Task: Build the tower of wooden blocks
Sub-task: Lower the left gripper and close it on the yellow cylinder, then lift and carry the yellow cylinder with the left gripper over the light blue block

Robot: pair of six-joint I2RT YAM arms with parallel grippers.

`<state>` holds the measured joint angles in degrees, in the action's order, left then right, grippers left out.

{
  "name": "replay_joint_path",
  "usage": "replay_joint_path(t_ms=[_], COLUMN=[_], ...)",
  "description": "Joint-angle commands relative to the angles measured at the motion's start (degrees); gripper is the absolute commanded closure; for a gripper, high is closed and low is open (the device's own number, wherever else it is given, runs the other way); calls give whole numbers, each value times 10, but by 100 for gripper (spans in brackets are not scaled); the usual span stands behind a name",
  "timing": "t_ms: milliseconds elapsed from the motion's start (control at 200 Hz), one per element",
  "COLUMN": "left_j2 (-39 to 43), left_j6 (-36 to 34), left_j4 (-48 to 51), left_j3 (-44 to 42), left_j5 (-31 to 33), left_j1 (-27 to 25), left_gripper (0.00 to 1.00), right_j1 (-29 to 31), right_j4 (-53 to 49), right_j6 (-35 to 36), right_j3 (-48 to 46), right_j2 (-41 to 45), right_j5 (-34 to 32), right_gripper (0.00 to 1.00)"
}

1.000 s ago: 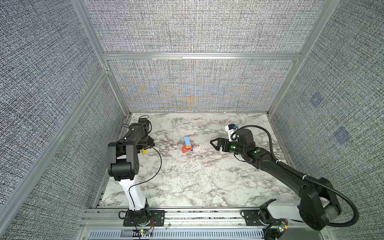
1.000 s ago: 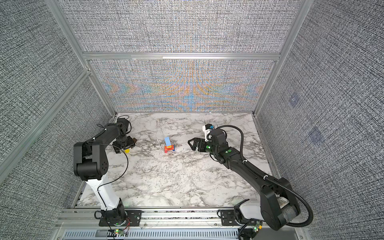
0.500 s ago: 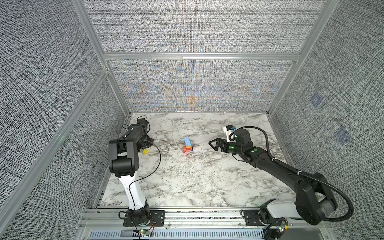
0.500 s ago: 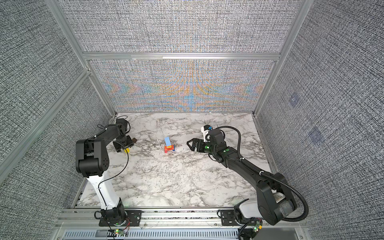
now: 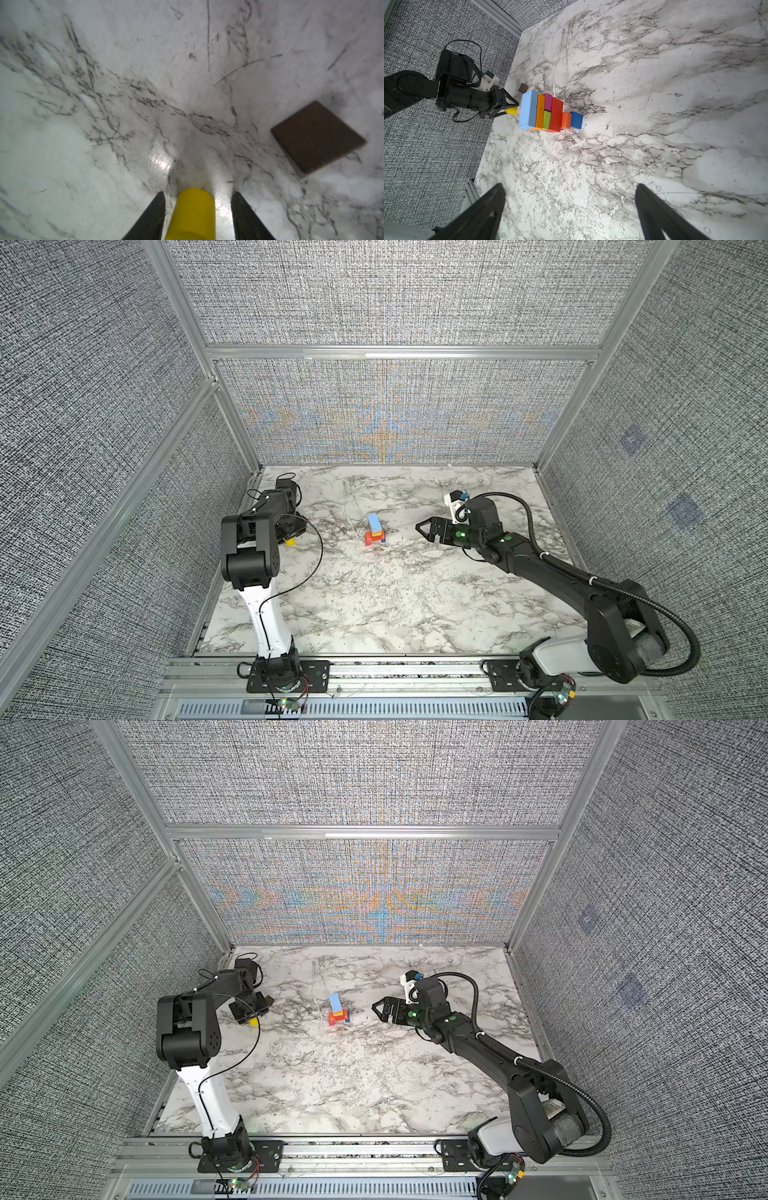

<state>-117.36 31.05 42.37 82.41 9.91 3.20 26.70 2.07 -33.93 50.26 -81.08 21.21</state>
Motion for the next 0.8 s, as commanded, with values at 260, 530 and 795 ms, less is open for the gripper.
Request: replay_joint_path(t_ms=[260,530,795], left_j2=[25,28,55], left_j6=[0,-1,-12], left_j4=[-6,1,23], left_j3=[-27,-21,-14], left_j5=[-12,-11,-18], left_j1=[1,1,1], left_gripper=[50,64,67], right_j1=[5,6,6], right_j4=[12,10,7], right_j6=[-1,0,1], right_j3=[7,10,13], right_j2=[0,-3,-11], right_j5=[4,4,8], right_gripper=[1,1,1])
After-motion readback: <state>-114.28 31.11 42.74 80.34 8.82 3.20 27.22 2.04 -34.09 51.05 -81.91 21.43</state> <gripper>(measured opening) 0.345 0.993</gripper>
